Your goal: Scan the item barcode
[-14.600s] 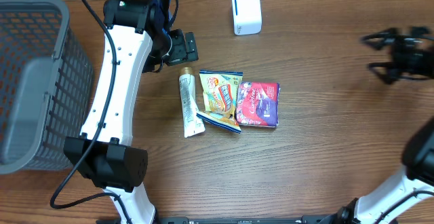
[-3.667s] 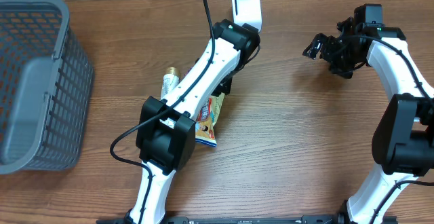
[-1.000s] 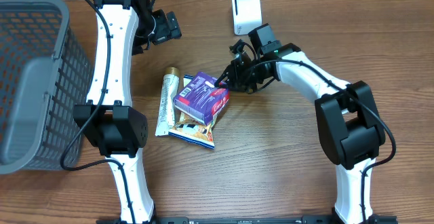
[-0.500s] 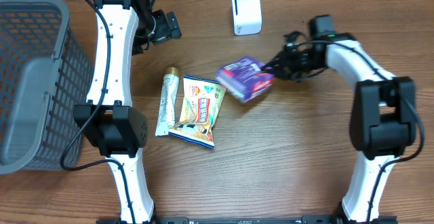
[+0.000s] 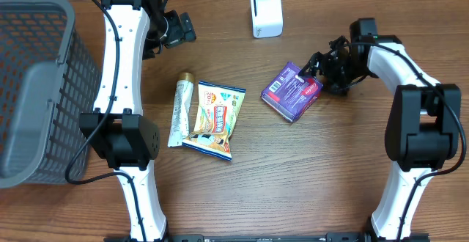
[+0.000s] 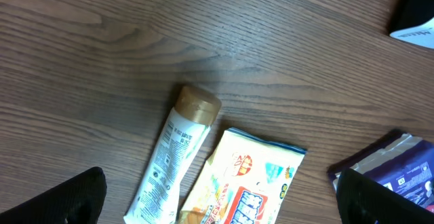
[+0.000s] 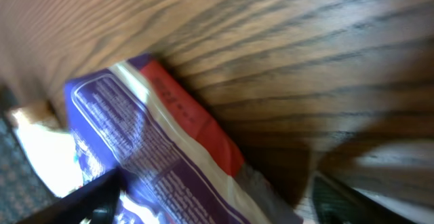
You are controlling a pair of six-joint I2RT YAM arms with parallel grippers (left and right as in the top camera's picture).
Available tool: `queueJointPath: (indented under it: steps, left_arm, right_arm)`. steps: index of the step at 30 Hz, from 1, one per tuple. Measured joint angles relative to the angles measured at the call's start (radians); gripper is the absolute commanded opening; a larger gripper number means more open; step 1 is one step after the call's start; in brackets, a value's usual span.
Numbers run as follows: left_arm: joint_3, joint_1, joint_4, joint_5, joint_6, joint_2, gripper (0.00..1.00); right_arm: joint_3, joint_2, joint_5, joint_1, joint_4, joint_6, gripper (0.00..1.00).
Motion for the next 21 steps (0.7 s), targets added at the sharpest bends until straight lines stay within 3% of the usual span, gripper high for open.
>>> queueJointPath:
  steps: [3, 6, 8, 16, 21]
  left_arm:
    - [0.0, -0.01, -0.013, 0.001, 0.0, 0.0, 0.92]
    - [0.0, -0.031, -0.02, 0.006, 0.002, 0.0, 0.77]
    - [0.0, -0.05, -0.021, 0.009, 0.006, 0.0, 0.72]
    - [-0.001, -0.172, -0.039, 0.016, 0.008, 0.0, 0.74]
    - [-0.003, -0.249, -0.069, 0.055, 0.044, 0.0, 0.91]
  right_arm:
    - [0.0, 0.0, 0.026, 0.005, -0.013, 0.001, 0.84]
    - [0.0, 0.0, 0.031, -0.003, -0.038, -0.005, 0.72]
    - [0.001, 0.0, 0.029, -0.01, -0.058, -0.005, 0.72]
    - [0.001, 0.0, 0.016, -0.015, -0.19, -0.006, 0.86]
    - [0.022, 0.0, 0.033, -0.027, -0.246, -0.013, 1.0]
